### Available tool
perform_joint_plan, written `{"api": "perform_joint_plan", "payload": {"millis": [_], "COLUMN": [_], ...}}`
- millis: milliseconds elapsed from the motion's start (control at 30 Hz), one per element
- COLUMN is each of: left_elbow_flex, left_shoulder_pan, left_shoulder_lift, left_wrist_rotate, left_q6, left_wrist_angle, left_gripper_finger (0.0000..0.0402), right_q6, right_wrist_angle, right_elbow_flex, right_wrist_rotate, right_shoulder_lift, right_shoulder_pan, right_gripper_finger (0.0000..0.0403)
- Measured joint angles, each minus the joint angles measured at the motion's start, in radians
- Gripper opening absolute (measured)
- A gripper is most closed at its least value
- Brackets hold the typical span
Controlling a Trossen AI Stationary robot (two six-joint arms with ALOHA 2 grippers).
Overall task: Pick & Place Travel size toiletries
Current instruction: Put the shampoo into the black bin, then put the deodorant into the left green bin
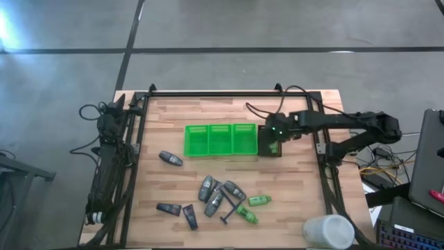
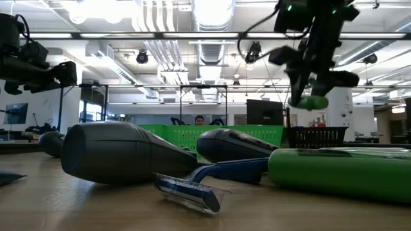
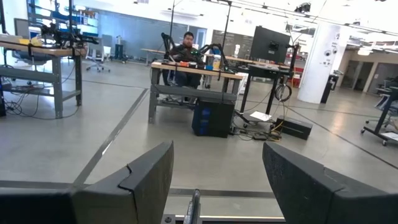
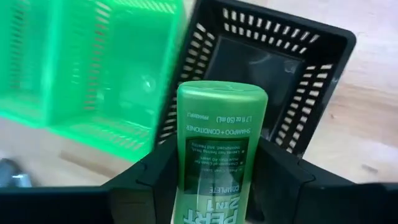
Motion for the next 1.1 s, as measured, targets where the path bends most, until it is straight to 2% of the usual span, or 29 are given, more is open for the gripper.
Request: {"api": "perform_joint_plan", "payload": {"millis": [167,367,500,633,700,833,900,1000,1100], "left_elbow_flex": [0.000,0.000,0.000,0.000,0.003,0.033,0.040,0.044,0.085], "left_shoulder_pan": [0.000,0.000,0.000,0.000,0.000,0.000,0.000,-0.002,-0.018], "left_shoulder_lift": [0.000,0.000,0.000,0.000,0.000,0.000,0.000,0.000,0.002], "left_wrist_rotate": [0.000,0.000,0.000,0.000,0.025,0.147,0.193,0.285,0.383], "left_q6": [0.000,0.000,0.000,-0.003,-0.094,-0.535,-0.702,-0.776,-0.683], "left_wrist_angle": [0.000,0.000,0.000,0.005,0.023,0.016,0.021,0.045,0.196], "left_gripper_finger": [0.0252,0.0252,0.0252,0.0252,0.0252,0.0252,0.0252,0.0252,0.0252], "right_q6": [-0.074,-0.044,-0.037,-0.052,-0.074,-0.092,-0.094,-0.104,-0.099], "right_wrist_angle": [0.025,0.039,0.071,0.074,0.076,0.040,0.025,0.023,0.025], "right_elbow_flex": [0.000,0.000,0.008,0.054,0.080,0.118,0.131,0.136,0.135], "right_wrist_rotate": [-0.010,-0.007,-0.001,0.089,0.139,0.217,0.232,0.234,0.234], "right_shoulder_lift": [0.090,0.174,0.181,0.148,0.121,0.084,0.074,0.071,0.078], "right_shoulder_pan": [-0.052,-0.072,-0.072,-0.050,-0.041,-0.034,-0.034,-0.035,-0.035], "right_gripper_finger": [0.0189,0.0211,0.0240,0.0272,0.0287,0.0311,0.0320,0.0331,0.0338]}}
